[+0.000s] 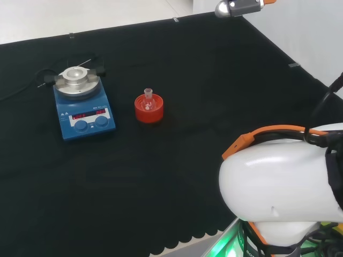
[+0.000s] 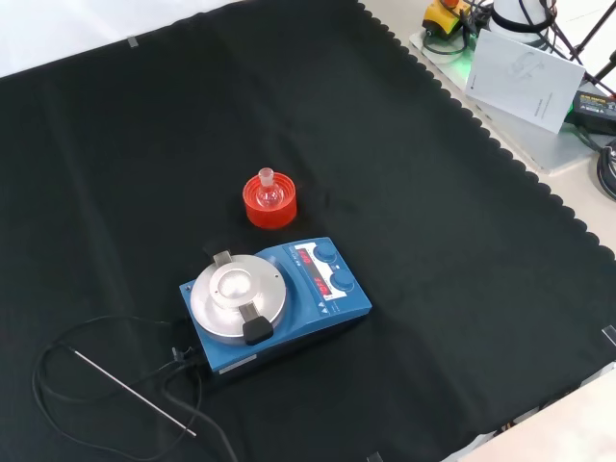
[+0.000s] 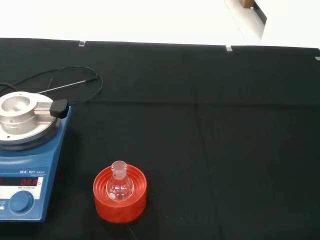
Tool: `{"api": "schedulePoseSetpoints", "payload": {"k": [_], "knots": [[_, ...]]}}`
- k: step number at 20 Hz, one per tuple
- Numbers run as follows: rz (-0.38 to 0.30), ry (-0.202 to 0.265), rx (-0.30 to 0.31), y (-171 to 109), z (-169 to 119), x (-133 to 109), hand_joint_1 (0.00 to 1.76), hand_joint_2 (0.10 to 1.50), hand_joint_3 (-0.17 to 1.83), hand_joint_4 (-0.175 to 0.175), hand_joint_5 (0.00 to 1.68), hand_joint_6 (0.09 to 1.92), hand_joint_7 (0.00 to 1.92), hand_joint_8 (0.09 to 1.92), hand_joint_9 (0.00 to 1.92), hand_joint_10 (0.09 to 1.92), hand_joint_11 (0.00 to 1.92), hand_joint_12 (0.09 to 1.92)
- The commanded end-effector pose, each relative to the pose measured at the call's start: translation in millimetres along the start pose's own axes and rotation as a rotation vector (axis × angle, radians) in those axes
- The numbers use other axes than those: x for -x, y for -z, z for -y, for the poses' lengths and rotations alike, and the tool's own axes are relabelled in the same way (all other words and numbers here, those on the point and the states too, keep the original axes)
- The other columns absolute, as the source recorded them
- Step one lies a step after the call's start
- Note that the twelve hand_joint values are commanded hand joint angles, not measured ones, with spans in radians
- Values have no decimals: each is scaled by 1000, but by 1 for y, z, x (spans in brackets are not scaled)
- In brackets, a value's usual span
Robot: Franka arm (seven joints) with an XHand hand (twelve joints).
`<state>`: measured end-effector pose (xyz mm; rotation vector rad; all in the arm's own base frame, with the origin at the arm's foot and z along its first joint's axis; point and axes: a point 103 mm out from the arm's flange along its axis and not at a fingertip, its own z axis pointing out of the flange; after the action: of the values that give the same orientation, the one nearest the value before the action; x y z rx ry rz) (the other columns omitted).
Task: Pick up the round-bottom flask.
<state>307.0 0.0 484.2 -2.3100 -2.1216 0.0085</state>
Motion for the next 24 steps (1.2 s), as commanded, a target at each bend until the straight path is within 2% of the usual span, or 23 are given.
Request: {"api": "schedulePoseSetpoints", "payload": {"k": [1, 2, 4, 8, 16, 19, 21, 24], "knots": [[75, -87, -122, 15, -3, -11, 351, 998, 833, -20, 434, 418, 518, 402, 665, 190, 324, 973], [68, -84, -129, 16, -3, -11, 253, 1052, 788, -21, 354, 261, 368, 359, 528, 124, 157, 975], [47, -73, -133, 17, -3, -14, 181, 1094, 749, -22, 315, 103, 247, 354, 417, 100, 33, 979], [17, -63, -139, 16, -4, -17, 162, 1106, 737, -22, 311, 87, 215, 363, 386, 102, 0, 982], [19, -61, -146, 8, -7, -11, 201, 1064, 750, -23, 317, 87, 206, 394, 365, 155, 0, 998], [17, -61, -123, -4, -10, -9, 317, 960, 794, -23, 306, 87, 196, 471, 289, 405, 0, 1037], [-5, -59, -109, -13, -13, -7, 435, 870, 839, -28, 309, 87, 208, 543, 273, 577, 0, 1138], [-16, -65, -107, -23, -18, -4, 549, 783, 892, -39, 328, 87, 217, 606, 279, 675, 0, 1254]]}}
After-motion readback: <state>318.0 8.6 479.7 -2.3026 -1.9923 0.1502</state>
